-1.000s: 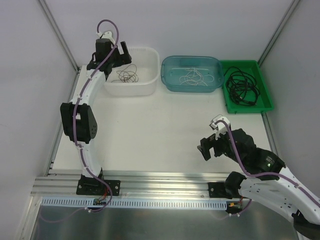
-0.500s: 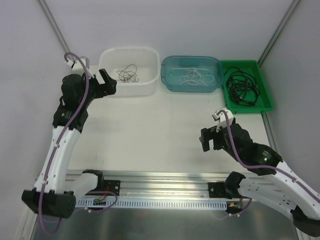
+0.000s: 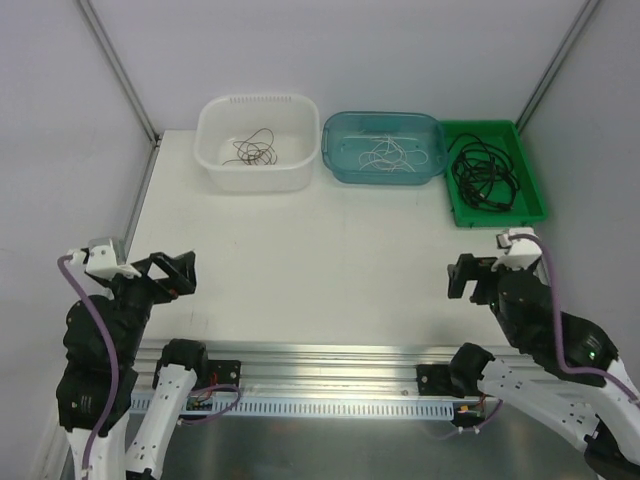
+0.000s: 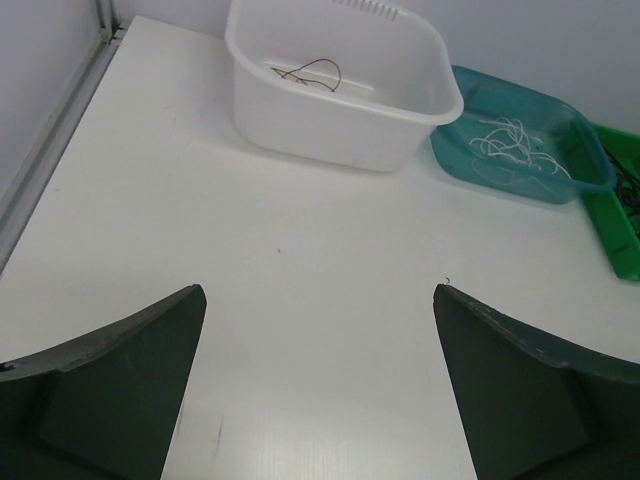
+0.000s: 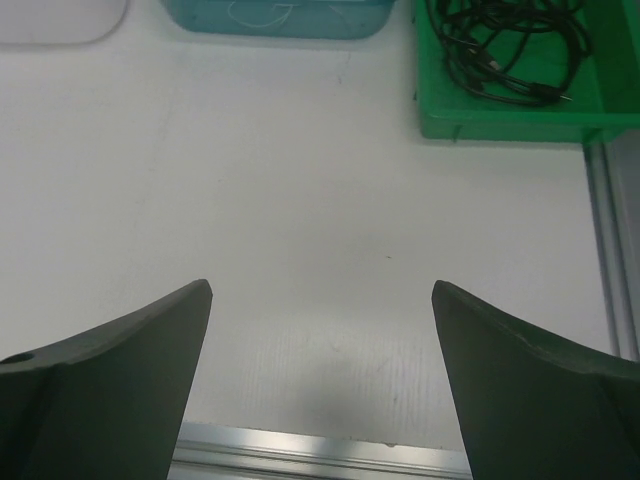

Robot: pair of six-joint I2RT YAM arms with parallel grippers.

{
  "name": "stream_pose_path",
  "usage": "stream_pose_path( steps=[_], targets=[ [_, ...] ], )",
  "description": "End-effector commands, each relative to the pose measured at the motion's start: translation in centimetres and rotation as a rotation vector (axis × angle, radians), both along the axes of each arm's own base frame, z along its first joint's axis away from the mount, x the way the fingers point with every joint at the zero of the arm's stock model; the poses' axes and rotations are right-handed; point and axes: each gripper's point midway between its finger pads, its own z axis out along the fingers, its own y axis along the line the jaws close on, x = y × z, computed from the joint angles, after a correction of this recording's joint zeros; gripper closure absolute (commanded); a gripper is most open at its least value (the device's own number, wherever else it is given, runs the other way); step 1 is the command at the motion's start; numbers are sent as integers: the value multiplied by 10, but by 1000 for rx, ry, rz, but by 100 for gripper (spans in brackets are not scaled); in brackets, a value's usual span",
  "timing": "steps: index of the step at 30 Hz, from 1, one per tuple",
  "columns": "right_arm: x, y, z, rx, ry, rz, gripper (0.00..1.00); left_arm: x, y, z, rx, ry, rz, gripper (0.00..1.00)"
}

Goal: Untangle the cables

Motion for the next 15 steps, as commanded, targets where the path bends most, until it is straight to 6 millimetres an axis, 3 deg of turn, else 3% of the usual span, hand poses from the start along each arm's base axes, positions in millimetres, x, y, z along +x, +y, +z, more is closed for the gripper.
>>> stream_pose_path(
  steps=[1,7,15],
  targets=[
    [-19,-56,10,-15,-50,-155,3,-28,21,-20,29,57,90,1],
    [-50,-100,17,102,-156,-190,3,-70,37,-7,27,-92,143,1],
    [-77,-130,14,240,-256,-172,3,-109,56,-2,-14,-245,225,1]
  ],
)
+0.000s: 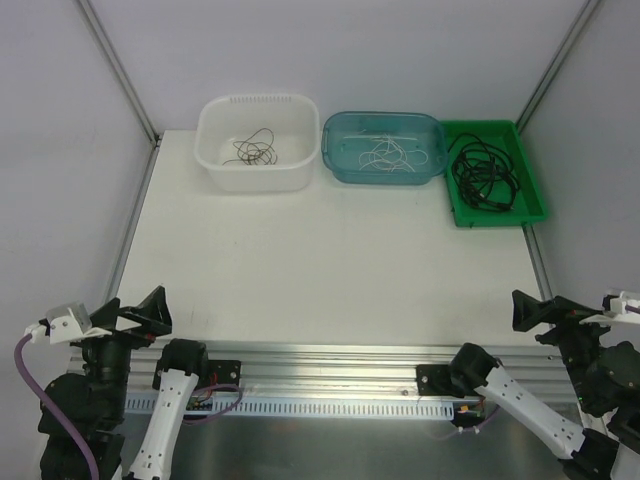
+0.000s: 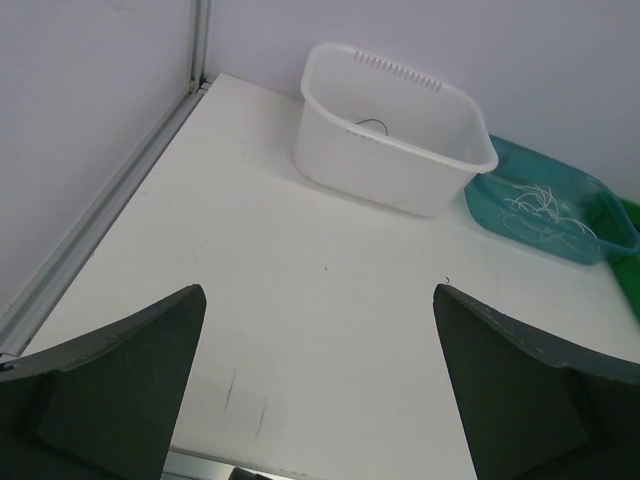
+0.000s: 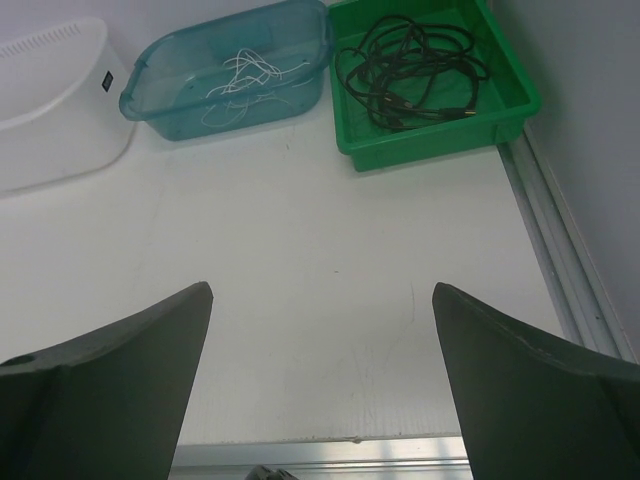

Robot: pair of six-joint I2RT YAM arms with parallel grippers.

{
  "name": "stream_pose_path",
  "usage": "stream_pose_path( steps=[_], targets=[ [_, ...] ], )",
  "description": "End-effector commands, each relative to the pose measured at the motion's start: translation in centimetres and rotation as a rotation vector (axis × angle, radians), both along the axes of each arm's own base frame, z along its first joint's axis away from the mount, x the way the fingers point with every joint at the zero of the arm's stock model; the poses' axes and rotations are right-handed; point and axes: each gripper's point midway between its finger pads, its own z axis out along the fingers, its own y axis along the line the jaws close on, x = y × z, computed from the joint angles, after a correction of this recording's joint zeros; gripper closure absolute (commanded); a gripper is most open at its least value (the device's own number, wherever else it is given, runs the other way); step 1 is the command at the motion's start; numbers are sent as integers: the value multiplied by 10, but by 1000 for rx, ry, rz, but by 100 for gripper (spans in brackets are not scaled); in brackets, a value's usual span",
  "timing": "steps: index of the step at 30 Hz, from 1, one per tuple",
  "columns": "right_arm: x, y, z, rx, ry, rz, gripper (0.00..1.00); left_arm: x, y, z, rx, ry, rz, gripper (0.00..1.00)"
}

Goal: Untangle the cables

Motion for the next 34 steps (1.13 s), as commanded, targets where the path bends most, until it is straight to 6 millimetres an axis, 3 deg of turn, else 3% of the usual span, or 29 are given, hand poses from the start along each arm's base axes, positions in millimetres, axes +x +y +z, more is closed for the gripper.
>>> stream_pose_path(
  steps=[1,11,34],
  targets=[
    [-12,-18,-5,20,-32,-10,3,-27,16,-2,-17,-105,65,1],
    [-23,-30,-15,87,-81,-8,3,-27,21,-15,-82,-99,103,1],
    [-12,-15,-11,51,-70,30,3,-17,17,-25,-108,-64,97,1]
  ],
)
